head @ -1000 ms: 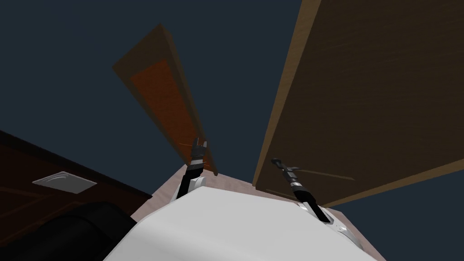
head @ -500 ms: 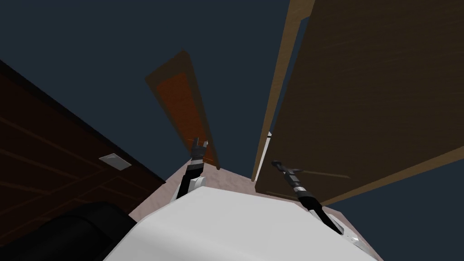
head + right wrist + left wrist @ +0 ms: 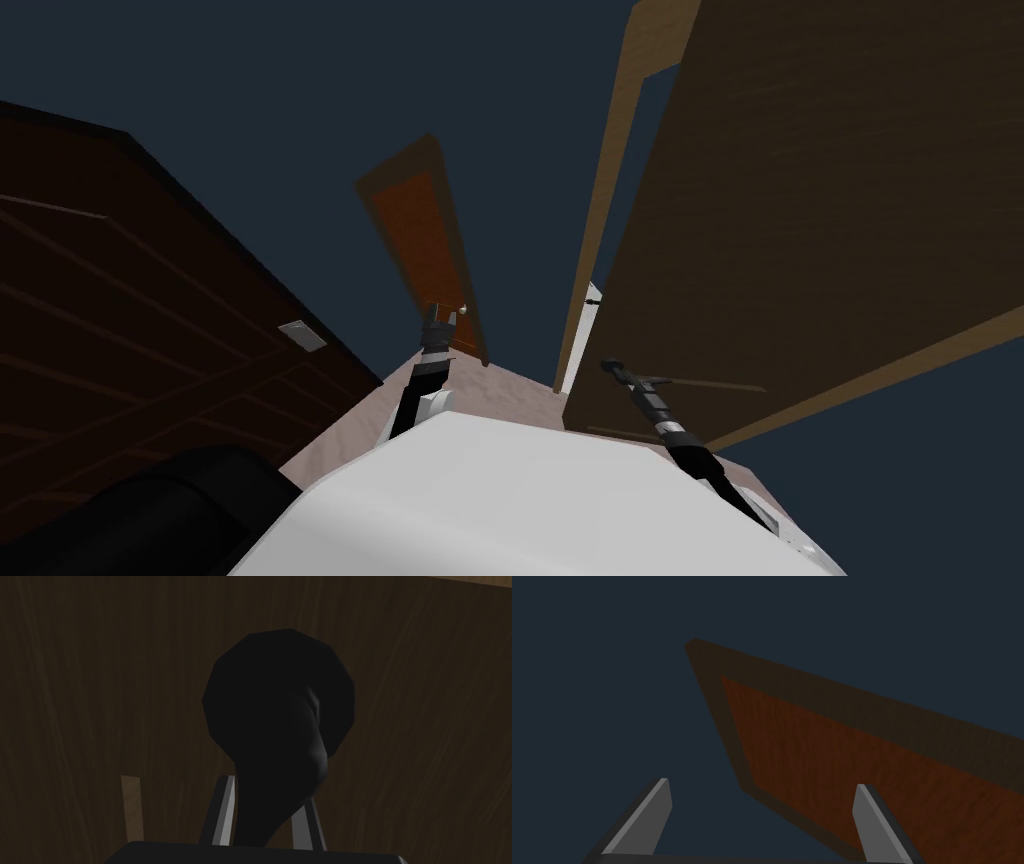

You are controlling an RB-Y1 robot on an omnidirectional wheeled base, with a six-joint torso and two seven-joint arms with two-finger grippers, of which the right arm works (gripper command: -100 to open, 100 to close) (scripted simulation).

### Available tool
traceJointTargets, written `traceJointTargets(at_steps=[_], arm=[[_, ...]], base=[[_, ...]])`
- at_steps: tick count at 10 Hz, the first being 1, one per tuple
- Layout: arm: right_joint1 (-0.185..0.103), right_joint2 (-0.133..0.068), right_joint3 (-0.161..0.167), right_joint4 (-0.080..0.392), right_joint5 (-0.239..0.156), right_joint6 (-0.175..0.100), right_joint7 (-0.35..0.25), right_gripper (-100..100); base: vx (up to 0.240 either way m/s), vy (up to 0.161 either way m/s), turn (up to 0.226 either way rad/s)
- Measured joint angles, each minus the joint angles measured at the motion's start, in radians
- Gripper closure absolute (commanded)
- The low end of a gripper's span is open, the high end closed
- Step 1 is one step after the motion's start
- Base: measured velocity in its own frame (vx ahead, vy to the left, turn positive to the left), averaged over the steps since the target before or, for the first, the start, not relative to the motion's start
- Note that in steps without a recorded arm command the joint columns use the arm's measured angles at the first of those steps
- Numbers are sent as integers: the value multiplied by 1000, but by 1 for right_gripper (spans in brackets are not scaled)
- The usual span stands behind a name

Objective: Pull the door open

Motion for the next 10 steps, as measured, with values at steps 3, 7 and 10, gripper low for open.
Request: traceJointTargets(at_steps=[3, 7, 10], arm=[[25, -25, 14, 4, -2, -49, -18, 100], [69, -61, 39, 20, -3, -130, -46, 100], [80, -68, 45, 31, -4, -149, -54, 100]], base=[[-205, -72, 170], [-183, -69, 114], [-186, -90, 199]])
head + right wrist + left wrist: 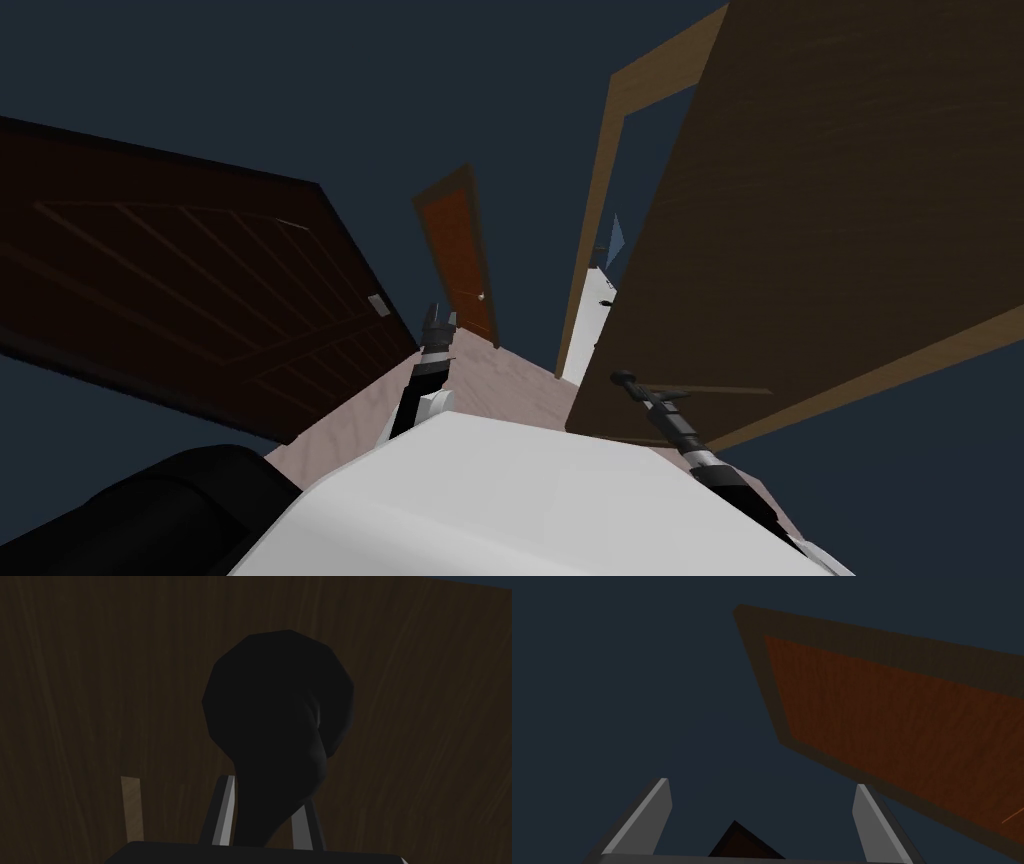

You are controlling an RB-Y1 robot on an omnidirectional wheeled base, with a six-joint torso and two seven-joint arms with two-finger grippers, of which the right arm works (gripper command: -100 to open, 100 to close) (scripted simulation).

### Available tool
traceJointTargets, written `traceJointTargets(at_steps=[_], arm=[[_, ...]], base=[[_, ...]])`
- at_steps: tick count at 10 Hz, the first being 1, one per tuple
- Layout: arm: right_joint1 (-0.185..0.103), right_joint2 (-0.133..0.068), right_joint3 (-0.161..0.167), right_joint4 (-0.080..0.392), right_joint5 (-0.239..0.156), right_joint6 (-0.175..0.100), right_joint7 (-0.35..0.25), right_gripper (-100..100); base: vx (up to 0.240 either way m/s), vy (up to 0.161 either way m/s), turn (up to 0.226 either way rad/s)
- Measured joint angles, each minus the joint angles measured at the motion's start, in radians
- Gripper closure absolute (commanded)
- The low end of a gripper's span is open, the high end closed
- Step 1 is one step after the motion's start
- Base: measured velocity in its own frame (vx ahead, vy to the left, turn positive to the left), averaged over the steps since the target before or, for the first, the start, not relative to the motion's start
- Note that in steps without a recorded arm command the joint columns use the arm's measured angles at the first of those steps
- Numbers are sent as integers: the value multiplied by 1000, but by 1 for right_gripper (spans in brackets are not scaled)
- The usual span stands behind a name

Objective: Pull the door open

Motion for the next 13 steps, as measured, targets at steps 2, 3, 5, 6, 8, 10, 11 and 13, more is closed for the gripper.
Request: traceJointTargets(at_steps=[2, 3, 5, 6, 8, 10, 11, 13], arm=[[10, -8, 4, 2, -1, -25, -5, 100], [16, -13, 6, 6, -2, -37, -8, 100], [28, -19, 15, 21, -2, -65, -16, 100], [29, -22, 18, 33, -1, -80, -19, 100], [31, -26, 21, 43, -2, -97, -23, 100], [34, -28, 23, 51, -3, -105, -26, 100], [33, -31, 23, 51, -4, -110, -27, 100], [35, -34, 27, 60, -4, -123, -29, 100]], base=[[-225, -88, 176], [-219, -112, 212], [-195, -91, 164], [-252, -72, 174], [-112, -44, 96], [-214, -86, 188], [-227, -70, 155], [-198, -102, 183]])
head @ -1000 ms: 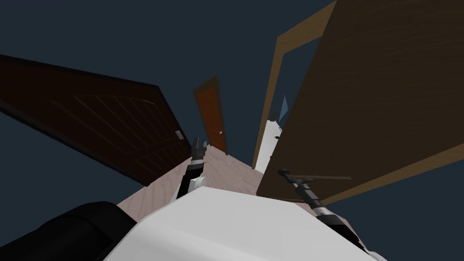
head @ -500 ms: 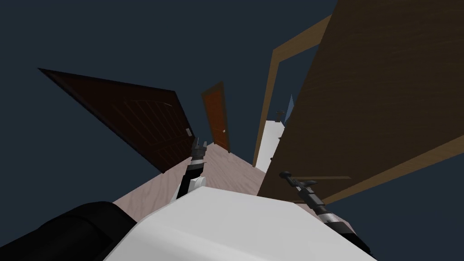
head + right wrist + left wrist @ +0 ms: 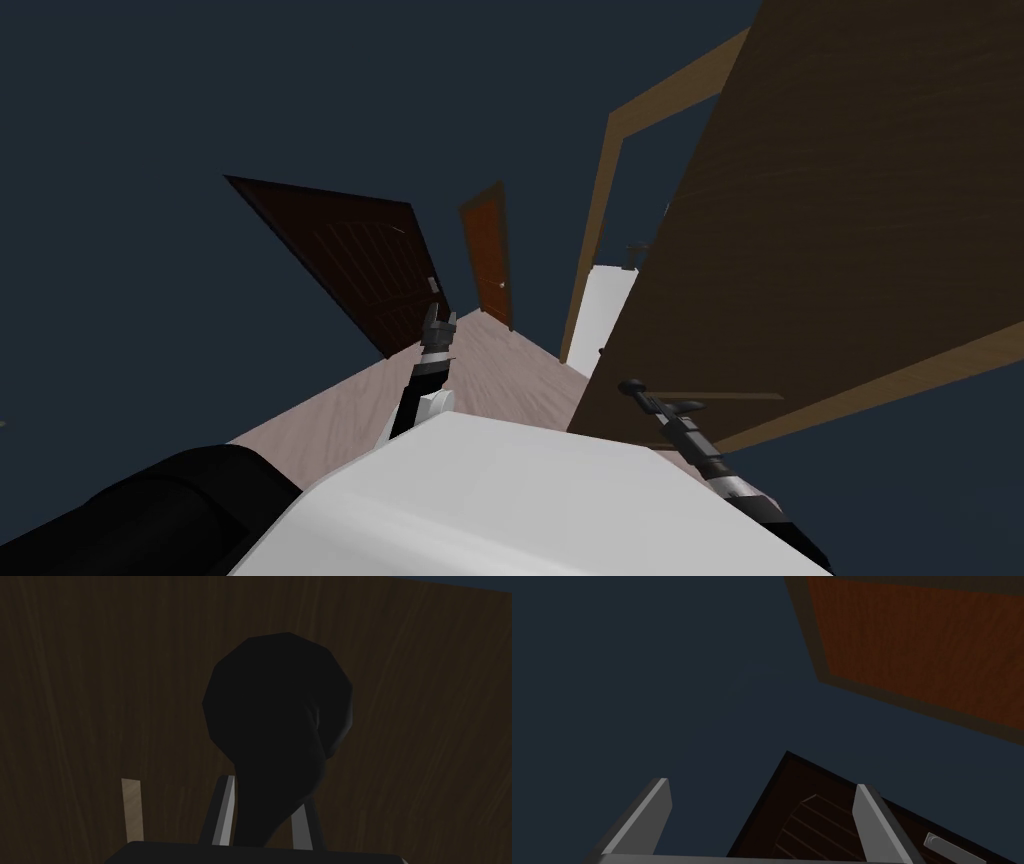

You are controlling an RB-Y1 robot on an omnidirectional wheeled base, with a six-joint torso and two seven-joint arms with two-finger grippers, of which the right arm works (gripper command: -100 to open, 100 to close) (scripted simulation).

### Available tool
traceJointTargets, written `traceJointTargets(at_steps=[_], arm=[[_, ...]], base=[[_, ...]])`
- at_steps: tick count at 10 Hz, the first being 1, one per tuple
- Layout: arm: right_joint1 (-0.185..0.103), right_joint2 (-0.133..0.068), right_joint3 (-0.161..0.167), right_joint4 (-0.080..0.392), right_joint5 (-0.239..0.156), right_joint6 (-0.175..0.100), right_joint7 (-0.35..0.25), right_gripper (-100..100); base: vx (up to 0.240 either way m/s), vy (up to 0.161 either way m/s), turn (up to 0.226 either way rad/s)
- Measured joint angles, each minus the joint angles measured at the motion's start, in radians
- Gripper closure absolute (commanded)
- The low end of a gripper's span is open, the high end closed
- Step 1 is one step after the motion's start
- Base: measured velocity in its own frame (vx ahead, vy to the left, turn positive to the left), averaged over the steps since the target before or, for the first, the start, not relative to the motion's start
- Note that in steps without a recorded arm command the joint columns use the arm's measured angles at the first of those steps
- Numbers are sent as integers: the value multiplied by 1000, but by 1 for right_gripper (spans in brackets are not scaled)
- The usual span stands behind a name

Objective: Pull the door open

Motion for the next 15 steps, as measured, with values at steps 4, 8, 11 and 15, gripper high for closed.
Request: traceJointTargets(at_steps=[4, 8, 11, 15], arm=[[-2, 0, 12, 35, 2, -39, -6, 100], [-1, -6, 13, 53, 1, -56, -10, 100], [-6, -9, 15, 58, 1, -65, -13, 100], [-15, -6, 24, 92, 5, -92, -17, 100]], base=[[-215, -89, 165], [-160, -55, 128], [-199, -90, 147], [-205, -83, 174]])
